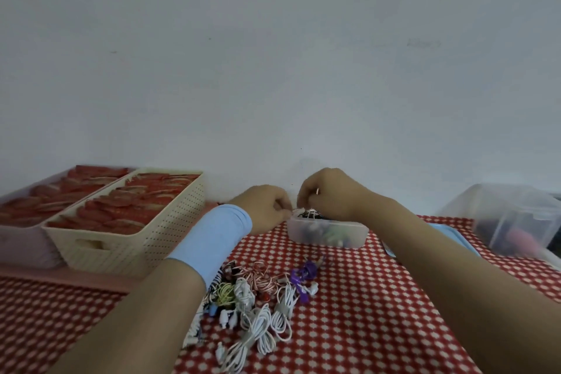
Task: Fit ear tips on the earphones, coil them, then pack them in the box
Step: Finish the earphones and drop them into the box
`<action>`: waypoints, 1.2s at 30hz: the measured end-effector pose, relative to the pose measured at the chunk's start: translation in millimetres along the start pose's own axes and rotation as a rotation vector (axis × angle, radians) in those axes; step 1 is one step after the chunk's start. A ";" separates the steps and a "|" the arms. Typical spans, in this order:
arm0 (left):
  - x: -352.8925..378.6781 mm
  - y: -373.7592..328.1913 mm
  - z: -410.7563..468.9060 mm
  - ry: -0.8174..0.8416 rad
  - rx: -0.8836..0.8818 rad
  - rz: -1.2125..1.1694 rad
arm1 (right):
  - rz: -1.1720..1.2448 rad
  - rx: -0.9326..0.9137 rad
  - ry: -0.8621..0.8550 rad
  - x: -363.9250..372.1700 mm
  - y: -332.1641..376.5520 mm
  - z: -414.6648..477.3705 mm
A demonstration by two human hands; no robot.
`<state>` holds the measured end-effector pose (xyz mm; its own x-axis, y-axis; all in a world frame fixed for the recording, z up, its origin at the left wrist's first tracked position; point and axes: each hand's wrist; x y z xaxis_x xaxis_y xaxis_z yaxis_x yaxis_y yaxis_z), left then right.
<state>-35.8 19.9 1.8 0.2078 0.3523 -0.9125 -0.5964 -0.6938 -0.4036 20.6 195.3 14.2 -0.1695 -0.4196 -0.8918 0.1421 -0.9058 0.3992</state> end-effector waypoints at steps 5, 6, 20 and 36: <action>6.8 -9.1 -22.8 0.221 -0.006 0.114 | -0.249 -0.033 0.339 13.3 17.7 -22.6; 10.4 -9.0 -25.5 0.256 -0.005 0.108 | -0.277 -0.028 0.385 17.3 15.9 -28.4; 13.1 -48.1 -26.4 0.149 0.018 -0.177 | -0.071 0.023 0.108 -10.3 -24.1 -64.4; 67.4 -104.3 -0.5 0.401 -0.005 -0.353 | 0.029 0.275 0.225 -41.4 -92.3 -118.2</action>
<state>40.8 115.7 -17.6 0.6758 0.2982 -0.6741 -0.4329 -0.5797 -0.6904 129.7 303.2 -10.9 0.0538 -0.4496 -0.8916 -0.1296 -0.8885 0.4402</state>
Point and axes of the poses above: each hand's wrist, its own z-axis towards the middle knuckle, its own x-axis out of the palm, y = z × x, and after that the axes turned 1 degree about -x, right-handed
